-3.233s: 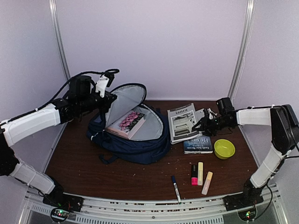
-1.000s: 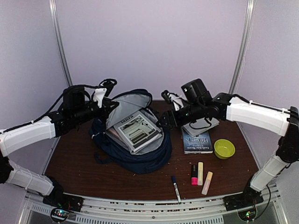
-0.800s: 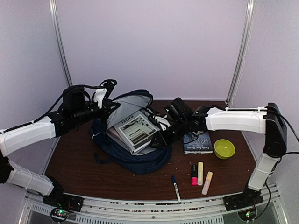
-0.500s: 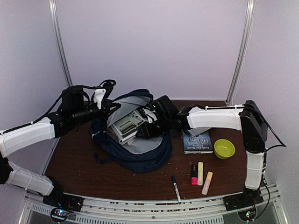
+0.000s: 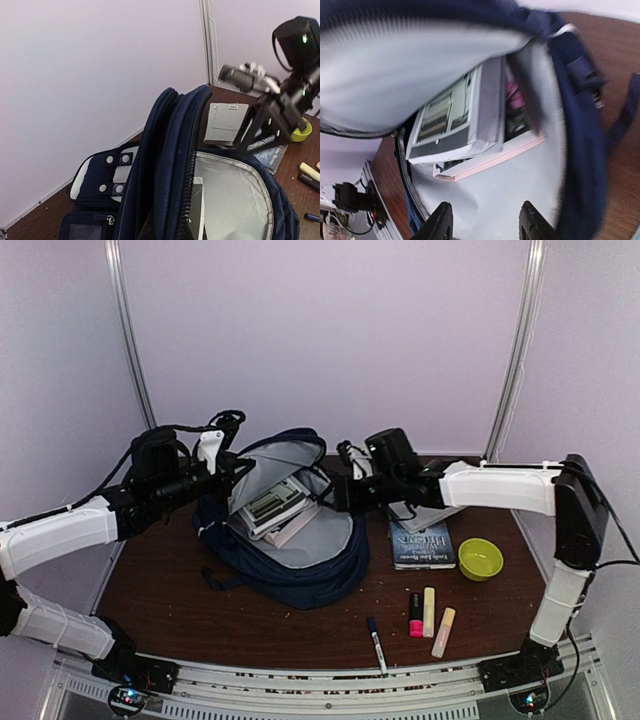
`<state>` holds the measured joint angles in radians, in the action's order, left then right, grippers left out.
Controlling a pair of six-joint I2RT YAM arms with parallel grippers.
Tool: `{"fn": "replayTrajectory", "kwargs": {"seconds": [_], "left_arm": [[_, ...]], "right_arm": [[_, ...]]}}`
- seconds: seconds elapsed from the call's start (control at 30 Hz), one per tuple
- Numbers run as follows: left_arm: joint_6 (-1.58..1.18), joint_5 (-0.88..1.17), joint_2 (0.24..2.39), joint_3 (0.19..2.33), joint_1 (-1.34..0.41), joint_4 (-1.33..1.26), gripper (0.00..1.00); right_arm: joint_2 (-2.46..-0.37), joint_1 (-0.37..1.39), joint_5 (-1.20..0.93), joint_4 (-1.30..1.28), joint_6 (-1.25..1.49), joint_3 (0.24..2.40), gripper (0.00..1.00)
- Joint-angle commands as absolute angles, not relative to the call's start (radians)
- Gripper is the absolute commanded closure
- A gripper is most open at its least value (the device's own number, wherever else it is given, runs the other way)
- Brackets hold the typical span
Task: Pack the student bag
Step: Adjust the book in the largest pocket of the bag, then pick up the book.
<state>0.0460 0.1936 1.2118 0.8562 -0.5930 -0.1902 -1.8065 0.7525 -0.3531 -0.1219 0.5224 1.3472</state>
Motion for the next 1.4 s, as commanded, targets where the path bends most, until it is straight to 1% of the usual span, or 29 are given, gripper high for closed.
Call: {"fn": "replayTrajectory", "kwargs": {"seconds": [0.0,0.07,0.17,0.23,0.33,0.43,0.5,0.57,0.63,0.73,0.83,0.9,1.0,1.07,1.1,1.13,1.23,1.27,1.33,1.37], "left_arm": [[0.038,0.151,1.205,0.898,-0.598,-0.392,1.00],[0.037,0.155,1.217,0.897,-0.599,-0.402,1.00],[0.040,0.158,1.232,0.910,-0.599,-0.392,1.00],[0.049,0.160,1.234,0.923,-0.599,-0.371,1.00],[0.062,0.158,1.227,0.930,-0.598,-0.358,1.00],[0.075,0.147,1.217,0.929,-0.598,-0.350,1.00],[0.083,0.141,1.213,0.932,-0.599,-0.341,1.00],[0.093,0.138,1.209,0.934,-0.599,-0.333,1.00],[0.103,0.134,1.204,0.934,-0.599,-0.329,1.00],[0.117,0.132,1.202,0.933,-0.598,-0.330,1.00],[0.129,0.133,1.210,0.939,-0.599,-0.335,1.00],[0.135,0.135,1.218,0.947,-0.599,-0.334,1.00],[0.142,0.137,1.230,0.959,-0.600,-0.322,1.00],[0.143,0.140,1.233,0.959,-0.599,-0.322,1.00],[0.143,0.141,1.233,0.958,-0.599,-0.324,1.00],[0.144,0.140,1.233,0.957,-0.599,-0.327,1.00],[0.145,0.141,1.235,0.958,-0.600,-0.323,1.00],[0.145,0.142,1.234,0.960,-0.599,-0.320,1.00],[0.146,0.142,1.230,0.959,-0.599,-0.317,1.00],[0.147,0.140,1.228,0.959,-0.599,-0.317,1.00]], "right_arm": [[-1.595,0.515,-0.354,-0.097,0.591,1.185,0.52],[-1.566,0.370,-0.360,-0.083,0.673,1.094,0.49],[-1.595,0.180,-0.429,0.002,0.756,0.998,0.41],[-1.645,0.096,-0.478,0.036,0.799,0.982,0.35],[-1.719,0.022,-0.507,0.096,0.871,0.985,0.27],[-1.807,-0.018,-0.507,0.116,0.959,1.024,0.21],[-1.875,-0.033,-0.507,0.101,0.999,1.053,0.20],[-1.910,-0.044,-0.511,0.146,1.051,1.048,0.19],[-1.912,-0.053,-0.505,0.209,1.111,1.019,0.18],[-1.917,-0.055,-0.484,0.217,1.132,1.021,0.16],[-1.956,-0.056,-0.536,0.220,1.151,1.060,0.16],[-1.994,-0.055,-0.595,0.307,1.221,1.052,0.16],[-2.037,-0.055,-0.636,0.511,1.384,0.984,0.18],[-2.063,-0.053,-0.646,0.619,1.458,0.948,0.22],[-2.077,-0.052,-0.652,0.658,1.484,0.941,0.26],[-2.088,-0.050,-0.655,0.689,1.500,0.937,0.33],[-2.098,-0.048,-0.647,0.780,1.532,0.915,0.63],[-2.094,-0.048,-0.644,0.799,1.534,0.906,0.72],[-2.067,-0.048,-0.640,0.809,1.520,0.894,0.87],[-2.050,-0.048,-0.640,0.799,1.506,0.894,0.92]]}}
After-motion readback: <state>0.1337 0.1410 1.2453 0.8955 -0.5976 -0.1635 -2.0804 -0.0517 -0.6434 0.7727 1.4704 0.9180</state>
